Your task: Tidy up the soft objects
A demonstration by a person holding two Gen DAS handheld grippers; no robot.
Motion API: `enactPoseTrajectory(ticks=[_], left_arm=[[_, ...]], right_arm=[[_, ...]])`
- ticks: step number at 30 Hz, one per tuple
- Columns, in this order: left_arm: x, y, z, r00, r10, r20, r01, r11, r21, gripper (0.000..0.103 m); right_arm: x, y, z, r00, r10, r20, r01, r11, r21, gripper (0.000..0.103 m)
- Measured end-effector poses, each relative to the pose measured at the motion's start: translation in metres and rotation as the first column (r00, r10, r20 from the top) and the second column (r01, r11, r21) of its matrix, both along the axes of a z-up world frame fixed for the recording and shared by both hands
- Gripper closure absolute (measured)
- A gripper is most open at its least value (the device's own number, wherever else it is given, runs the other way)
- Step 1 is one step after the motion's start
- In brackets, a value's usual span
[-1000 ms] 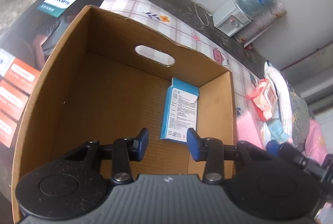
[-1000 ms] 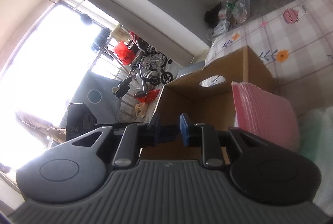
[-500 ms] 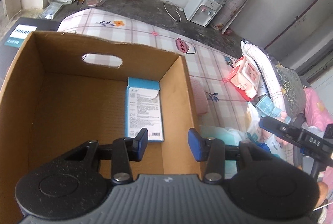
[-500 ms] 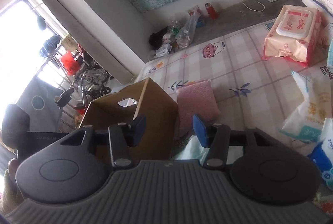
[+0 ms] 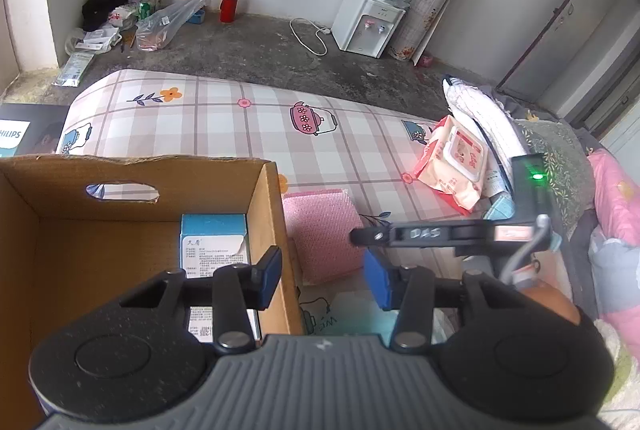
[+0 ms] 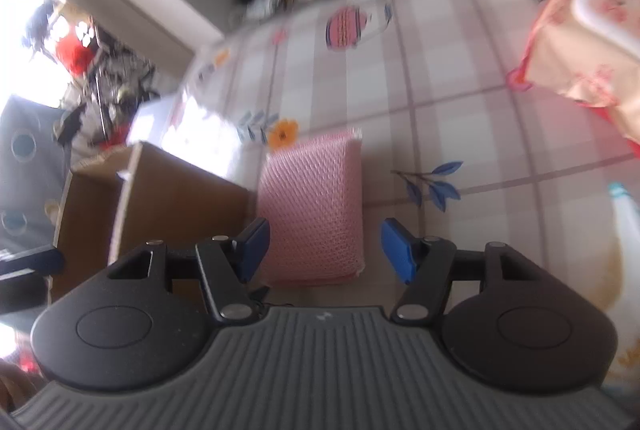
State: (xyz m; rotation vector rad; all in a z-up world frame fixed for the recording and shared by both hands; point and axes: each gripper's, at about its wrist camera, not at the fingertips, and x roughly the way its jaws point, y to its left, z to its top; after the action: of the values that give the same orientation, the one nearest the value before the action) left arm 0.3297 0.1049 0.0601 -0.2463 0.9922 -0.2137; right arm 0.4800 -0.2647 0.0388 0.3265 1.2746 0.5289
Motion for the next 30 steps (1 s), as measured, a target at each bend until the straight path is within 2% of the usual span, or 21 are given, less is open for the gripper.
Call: enactPoseTrajectory(ticks=[1,2,4,11,17,21,25,28,30], left_arm=[[0.002,-0.002,-0.001,1.0,0.0,-0.002,0.0,1.0,0.007,0.056],[0.004,-0.004,-0.001,1.0,0.0,-0.004,0.0,1.0,0.012,0.056],[0.006,-0.007,-0.001,1.0,-0.002,-0.01,0.002,1.0,0.021,0.056],[0.014,-0.029,0.002,1.0,-0.029,-0.005,0.029,0.999,0.043,0.053],[0.014,-0.049,0.0,0.998,-0.062,-0.01,0.061,0.998,-0.013,0.052],[0.012,-0.051,-0.002,0.998,-0.054,-0.033,0.05,0.993,-0.107,0.049],[0.002,-0.042,0.002,0.999,-0.033,-0.043,0.023,0.977,-0.213,0.048],[-0.011,-0.032,0.014,1.0,-0.015,-0.016,0.011,0.972,-0.237,0.05],[-0.022,-0.023,0.023,1.0,0.017,0.012,-0.014,0.975,-0.223,0.05]], right_arm=[[0.002,0.003,-0.007,1.0,0.003,-0.013,-0.003,1.0,-0.01,0.042],[0.004,0.005,-0.014,1.0,0.008,-0.027,-0.008,1.0,-0.016,0.047],[0.005,0.005,-0.025,0.998,0.019,-0.052,-0.018,0.999,0.027,0.064],[-0.003,-0.03,-0.029,0.993,-0.082,-0.082,0.091,0.989,0.113,0.077],[-0.027,-0.073,-0.005,0.983,-0.171,-0.065,0.181,0.954,0.237,0.078],[-0.052,-0.095,0.023,0.98,-0.193,-0.049,0.199,0.922,0.332,0.078],[-0.076,-0.096,0.05,0.983,-0.175,-0.048,0.179,0.893,0.413,0.078],[-0.091,-0.085,0.069,0.99,-0.138,-0.041,0.141,0.882,0.449,0.078],[-0.099,-0.073,0.082,0.993,-0.111,-0.027,0.111,0.884,0.455,0.078]])
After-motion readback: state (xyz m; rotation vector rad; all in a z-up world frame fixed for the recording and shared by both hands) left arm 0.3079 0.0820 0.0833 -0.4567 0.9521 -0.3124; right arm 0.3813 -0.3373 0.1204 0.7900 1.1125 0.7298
